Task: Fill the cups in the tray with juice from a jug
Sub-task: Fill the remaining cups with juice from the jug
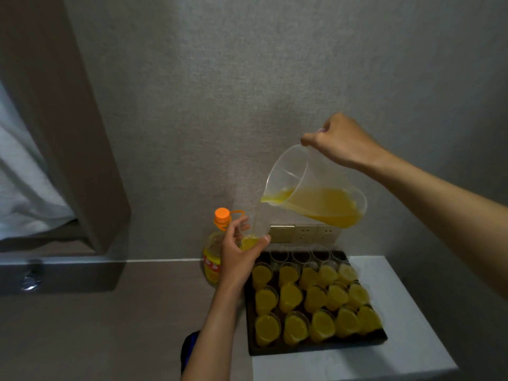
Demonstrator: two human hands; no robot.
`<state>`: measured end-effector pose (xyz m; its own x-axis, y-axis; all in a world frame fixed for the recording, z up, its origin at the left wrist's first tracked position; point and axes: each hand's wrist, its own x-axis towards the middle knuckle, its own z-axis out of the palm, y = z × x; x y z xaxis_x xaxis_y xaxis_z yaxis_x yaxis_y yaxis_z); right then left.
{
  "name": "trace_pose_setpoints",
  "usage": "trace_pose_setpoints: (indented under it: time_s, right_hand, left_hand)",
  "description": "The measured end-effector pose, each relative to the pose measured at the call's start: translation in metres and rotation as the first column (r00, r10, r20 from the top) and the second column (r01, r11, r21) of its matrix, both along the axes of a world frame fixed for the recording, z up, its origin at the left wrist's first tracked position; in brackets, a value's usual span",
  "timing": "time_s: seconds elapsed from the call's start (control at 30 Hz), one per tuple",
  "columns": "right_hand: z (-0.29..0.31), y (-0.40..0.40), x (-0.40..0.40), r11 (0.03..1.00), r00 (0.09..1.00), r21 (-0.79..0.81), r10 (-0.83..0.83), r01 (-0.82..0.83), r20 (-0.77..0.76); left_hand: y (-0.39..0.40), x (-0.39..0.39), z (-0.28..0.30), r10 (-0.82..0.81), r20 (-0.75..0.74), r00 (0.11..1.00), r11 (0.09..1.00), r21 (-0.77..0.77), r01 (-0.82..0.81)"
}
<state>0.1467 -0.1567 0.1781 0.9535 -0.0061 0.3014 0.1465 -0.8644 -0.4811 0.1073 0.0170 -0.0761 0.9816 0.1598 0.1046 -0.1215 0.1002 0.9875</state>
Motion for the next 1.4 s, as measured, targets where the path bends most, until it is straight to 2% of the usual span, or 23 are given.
trace_pose_setpoints:
  time_s: [1.4]
  right_hand:
    - [-0.022, -0.004, -0.010, 0.999, 1.000, 0.040, -0.005, 0.006, -0.024]
  left_hand:
    - [-0.001, -0.011, 0.002, 0.000, -0.002, 1.000, 1.000, 0.016, 0.000]
